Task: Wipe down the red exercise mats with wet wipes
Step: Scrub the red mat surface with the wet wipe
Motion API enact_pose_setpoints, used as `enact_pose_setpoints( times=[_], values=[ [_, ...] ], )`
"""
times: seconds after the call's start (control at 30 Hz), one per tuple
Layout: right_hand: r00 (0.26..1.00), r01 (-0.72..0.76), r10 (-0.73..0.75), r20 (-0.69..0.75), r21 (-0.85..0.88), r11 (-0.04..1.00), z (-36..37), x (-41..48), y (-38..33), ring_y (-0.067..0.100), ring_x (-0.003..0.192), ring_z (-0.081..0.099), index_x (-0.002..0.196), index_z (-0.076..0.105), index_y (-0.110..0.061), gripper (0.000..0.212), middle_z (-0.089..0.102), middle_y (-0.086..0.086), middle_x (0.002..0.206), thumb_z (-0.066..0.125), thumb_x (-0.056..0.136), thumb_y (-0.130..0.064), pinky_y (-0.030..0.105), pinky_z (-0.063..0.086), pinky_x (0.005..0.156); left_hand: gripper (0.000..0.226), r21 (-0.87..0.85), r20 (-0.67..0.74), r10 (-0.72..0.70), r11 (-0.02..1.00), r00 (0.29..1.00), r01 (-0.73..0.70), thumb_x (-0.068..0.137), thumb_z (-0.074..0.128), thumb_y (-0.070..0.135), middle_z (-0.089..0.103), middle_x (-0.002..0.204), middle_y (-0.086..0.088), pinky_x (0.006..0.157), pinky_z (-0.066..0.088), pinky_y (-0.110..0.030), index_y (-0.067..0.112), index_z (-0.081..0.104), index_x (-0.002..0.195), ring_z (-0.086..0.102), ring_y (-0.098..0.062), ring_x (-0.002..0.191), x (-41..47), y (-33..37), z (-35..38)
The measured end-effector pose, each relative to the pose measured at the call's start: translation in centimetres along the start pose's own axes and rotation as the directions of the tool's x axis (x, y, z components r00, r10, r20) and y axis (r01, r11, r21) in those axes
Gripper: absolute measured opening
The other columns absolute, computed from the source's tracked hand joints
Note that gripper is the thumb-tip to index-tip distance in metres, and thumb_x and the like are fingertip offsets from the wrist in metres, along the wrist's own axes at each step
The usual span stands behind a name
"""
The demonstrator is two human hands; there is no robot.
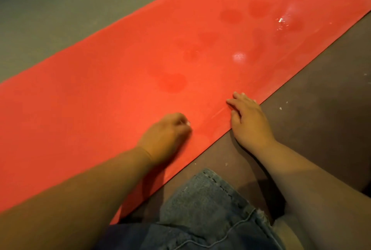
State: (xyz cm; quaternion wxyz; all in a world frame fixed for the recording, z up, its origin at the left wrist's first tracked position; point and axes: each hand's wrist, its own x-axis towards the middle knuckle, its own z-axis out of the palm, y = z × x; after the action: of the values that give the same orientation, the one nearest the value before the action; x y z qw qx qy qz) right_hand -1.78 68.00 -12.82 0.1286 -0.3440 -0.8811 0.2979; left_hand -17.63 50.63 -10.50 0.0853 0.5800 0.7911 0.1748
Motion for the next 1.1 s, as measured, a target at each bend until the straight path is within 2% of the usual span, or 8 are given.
enact_pose_setpoints(
  times=[0.17,0.33,0.43,0.53,0.67,0.8,0.93,1.1],
  values=[
    [0.993,-0.072,0.082,-0.085,0.112,0.991,0.4,0.0,0.3,0.015,0.139,0.029,0.126,0.059,-0.012,0.041,0.044,0.001,0.144,0.039,0.091,0.0,0.03,0.022,0.115,0.024,-0.023,-0.241,-0.574,0.81,0.783,0.586,0.092,0.055,0.012,0.057,0.112,-0.018,0.09,0.037,-0.032,0.011,0.07,0.11,0.055,-0.036,0.105,3.0,-3.8,-0.6],
    [0.957,-0.139,0.167,-0.237,0.128,0.982,0.6,1.1,0.7,0.019,0.136,0.035,0.12,0.062,-0.013,0.043,0.052,0.004,0.137,0.041,0.085,0.001,0.038,0.029,0.113,0.019,-0.068,-0.041,-0.153,0.986,0.987,0.15,0.092,0.057,0.021,0.065,0.101,-0.005,0.078,0.044,-0.028,0.019,0.072,0.103,0.061,-0.028,0.092,0.1,4.7,2.4],
    [0.958,-0.148,0.161,-0.239,0.073,0.986,0.9,1.3,0.8,0.018,0.137,0.034,0.12,0.062,-0.015,0.041,0.05,0.001,0.139,0.042,0.086,-0.004,0.04,0.029,0.113,0.02,0.022,0.022,0.123,0.992,0.992,-0.123,0.091,0.056,0.025,0.069,0.096,-0.004,0.071,0.052,-0.033,0.018,0.073,0.099,0.064,-0.028,0.084,0.7,2.5,0.7],
    [0.96,-0.152,0.146,-0.238,-0.009,0.988,1.2,1.2,1.0,0.017,0.138,0.032,0.121,0.061,-0.016,0.039,0.047,0.0,0.142,0.043,0.088,-0.007,0.04,0.026,0.113,0.019,0.301,-0.089,-0.095,0.946,0.991,0.118,0.093,0.056,0.022,0.07,0.103,-0.004,0.08,0.045,-0.037,0.022,0.073,0.102,0.06,-0.032,0.094,3.1,-2.7,-1.3],
    [0.955,-0.173,0.153,-0.256,-0.061,0.983,1.5,1.3,0.7,0.019,0.137,0.033,0.119,0.061,-0.016,0.036,0.047,0.0,0.141,0.045,0.087,-0.009,0.04,0.023,0.112,0.018,0.041,-0.187,-0.46,0.879,0.868,0.474,0.089,0.06,0.015,0.065,0.11,-0.006,0.089,0.038,-0.031,0.017,0.072,0.102,0.055,-0.029,0.106,2.9,-1.7,0.1],
    [0.958,-0.177,0.155,-0.24,-0.073,0.981,1.4,1.2,0.5,0.019,0.138,0.031,0.12,0.059,-0.016,0.036,0.045,0.0,0.143,0.045,0.088,-0.009,0.039,0.021,0.113,0.014,-0.106,-0.027,-0.118,0.988,0.993,0.115,0.088,0.061,0.02,0.068,0.103,0.003,0.083,0.045,-0.028,0.022,0.072,0.097,0.061,-0.023,0.096,-0.2,4.9,1.9],
    [0.971,-0.161,0.15,-0.186,-0.05,0.986,1.0,0.9,0.6,0.016,0.141,0.026,0.126,0.057,-0.016,0.04,0.04,-0.002,0.147,0.042,0.09,-0.007,0.036,0.021,0.116,0.015,0.057,0.14,0.347,0.932,0.928,-0.357,0.087,0.063,0.018,0.068,0.098,-0.004,0.066,0.051,-0.031,0.014,0.071,0.099,0.061,-0.027,0.081,0.0,3.1,0.3],
    [0.972,-0.163,0.155,-0.174,-0.031,0.986,1.0,0.8,0.7,0.015,0.141,0.025,0.125,0.057,-0.015,0.04,0.04,-0.002,0.148,0.041,0.09,-0.006,0.036,0.022,0.116,0.02,0.094,-0.135,-0.307,0.943,0.942,0.32,0.093,0.055,0.012,0.062,0.111,-0.012,0.09,0.04,-0.037,0.011,0.069,0.106,0.054,-0.035,0.104,4.3,-2.2,-0.3]
  ],
)
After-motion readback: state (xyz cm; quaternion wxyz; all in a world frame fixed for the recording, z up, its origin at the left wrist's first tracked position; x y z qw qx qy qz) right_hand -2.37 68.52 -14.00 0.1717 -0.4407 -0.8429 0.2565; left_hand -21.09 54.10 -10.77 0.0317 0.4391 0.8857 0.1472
